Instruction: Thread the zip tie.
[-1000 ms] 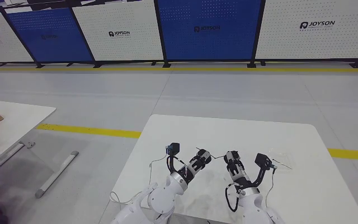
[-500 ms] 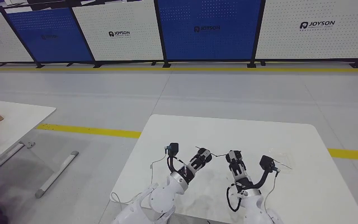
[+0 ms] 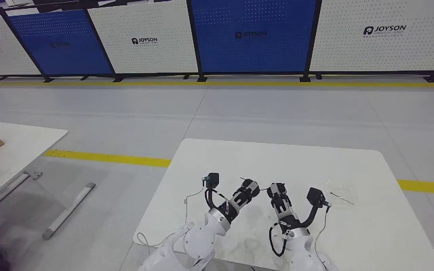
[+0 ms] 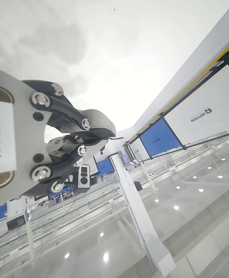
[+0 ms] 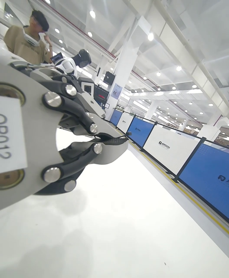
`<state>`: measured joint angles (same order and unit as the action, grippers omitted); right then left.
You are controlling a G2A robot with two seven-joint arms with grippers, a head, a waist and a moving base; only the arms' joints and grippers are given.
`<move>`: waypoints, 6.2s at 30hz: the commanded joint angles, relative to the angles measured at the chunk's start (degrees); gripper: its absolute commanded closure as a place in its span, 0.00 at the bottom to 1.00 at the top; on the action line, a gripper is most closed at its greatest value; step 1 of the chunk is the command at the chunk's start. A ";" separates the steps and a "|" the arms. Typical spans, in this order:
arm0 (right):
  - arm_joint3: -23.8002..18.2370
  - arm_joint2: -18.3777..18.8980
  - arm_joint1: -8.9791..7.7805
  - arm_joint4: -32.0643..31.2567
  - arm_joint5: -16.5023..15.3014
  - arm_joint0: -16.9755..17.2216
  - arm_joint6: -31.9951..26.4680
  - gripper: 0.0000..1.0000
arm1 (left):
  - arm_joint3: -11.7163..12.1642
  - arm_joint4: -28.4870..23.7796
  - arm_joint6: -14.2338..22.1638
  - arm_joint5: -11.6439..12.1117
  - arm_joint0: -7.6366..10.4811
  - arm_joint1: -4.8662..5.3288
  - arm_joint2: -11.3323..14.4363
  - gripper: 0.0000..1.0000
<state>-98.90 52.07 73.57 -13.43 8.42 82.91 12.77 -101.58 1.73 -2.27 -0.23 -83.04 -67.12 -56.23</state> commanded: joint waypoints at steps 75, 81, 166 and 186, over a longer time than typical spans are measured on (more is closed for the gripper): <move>-0.78 4.04 3.69 -3.05 -1.08 2.69 -3.73 1.00 | -0.05 -2.21 3.62 0.01 -0.74 -1.90 -2.55 1.00; -0.48 4.98 3.92 1.36 -2.90 2.55 -7.61 1.00 | -0.48 -0.63 6.22 0.79 -1.26 -1.68 -2.84 1.00; 0.02 8.22 4.72 -4.79 -2.45 3.68 -14.77 1.00 | 0.38 0.22 5.41 -4.56 -0.21 -3.25 -3.73 0.74; -0.59 8.78 4.93 -6.34 -2.22 4.55 -13.67 1.00 | 1.06 1.49 6.22 -6.70 0.61 -3.65 -2.61 0.98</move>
<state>-99.55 60.86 78.48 -19.72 6.20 87.48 -0.82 -100.54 3.22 4.02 -6.88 -82.44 -70.75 -58.85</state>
